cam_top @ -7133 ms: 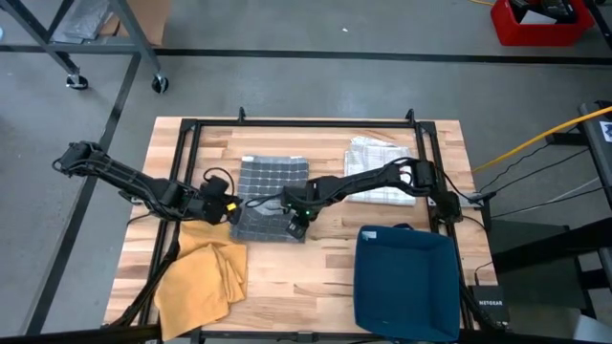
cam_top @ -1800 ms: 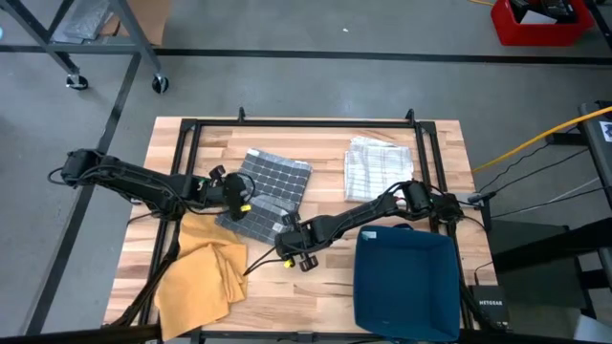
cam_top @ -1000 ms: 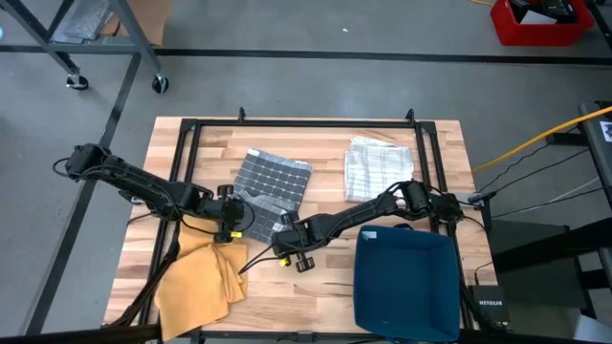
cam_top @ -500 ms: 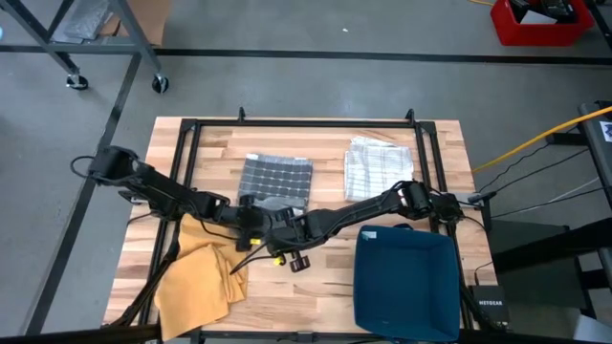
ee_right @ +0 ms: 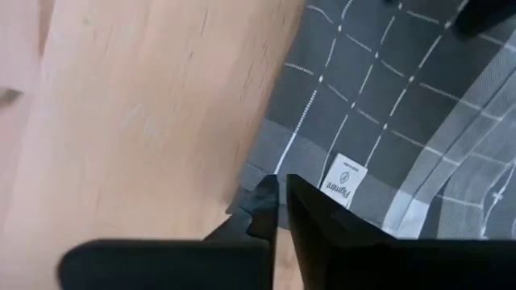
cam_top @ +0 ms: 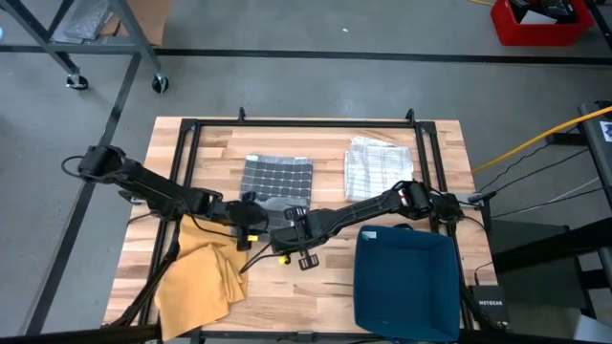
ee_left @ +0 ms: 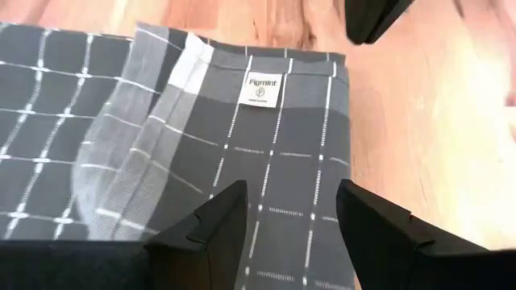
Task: Fold towel
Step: Fold the gray towel
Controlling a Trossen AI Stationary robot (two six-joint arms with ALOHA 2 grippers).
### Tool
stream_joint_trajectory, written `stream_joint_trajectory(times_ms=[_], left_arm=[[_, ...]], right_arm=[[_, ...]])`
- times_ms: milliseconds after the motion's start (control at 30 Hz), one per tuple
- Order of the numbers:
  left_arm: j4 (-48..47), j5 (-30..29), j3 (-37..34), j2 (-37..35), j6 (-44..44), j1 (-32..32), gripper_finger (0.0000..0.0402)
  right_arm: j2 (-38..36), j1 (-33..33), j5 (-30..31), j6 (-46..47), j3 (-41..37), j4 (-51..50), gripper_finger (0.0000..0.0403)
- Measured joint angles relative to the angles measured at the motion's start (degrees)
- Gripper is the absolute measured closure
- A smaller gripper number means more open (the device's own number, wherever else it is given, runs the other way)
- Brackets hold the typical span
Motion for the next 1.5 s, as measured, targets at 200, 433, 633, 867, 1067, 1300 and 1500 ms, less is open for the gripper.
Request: stream_joint_trajectory(times_ms=[200, 433, 633, 867, 1067, 1300, 1500], left_arm=[[-12.4, 2.5, 0.0, -6.6, -2.0, -0.3, 0.0221], [-25.4, 2.9, 0.0, -8.8, -4.5, -3.9, 0.0221], [-27.8, 2.9, 0.0, -8.7, -4.2, -8.1, 0.0222], [-28.0, 0.3, 0.0, -8.6, -0.4, -10.9, 0.0221], [-28.0, -3.7, 0.0, -8.6, 2.8, -11.2, 0.0221], [-27.9, -3.4, 0.0, -5.7, 2.7, -11.4, 0.0222], [-27.2, -4.1, 0.0, -1.0, 5.2, -11.7, 0.0222]], right_arm=[[0.0, 0.0, -1.1, 5.3, 0.0, 0.3, 0.0295], [0.0, 0.0, -1.1, 6.8, -0.6, 3.0, 0.0204], [0.0, 0.0, -1.1, 8.3, -2.9, 6.3, 0.0181], [0.0, 0.0, -1.1, 11.0, -6.6, 7.9, 0.0187], [0.0, 0.0, -1.1, 11.1, -7.9, 8.5, 0.0187], [1.8, 0.0, -1.1, 11.1, -7.9, 11.1, 0.0188], [2.9, 0.0, -1.4, 11.1, -7.8, 11.2, 0.0188]])
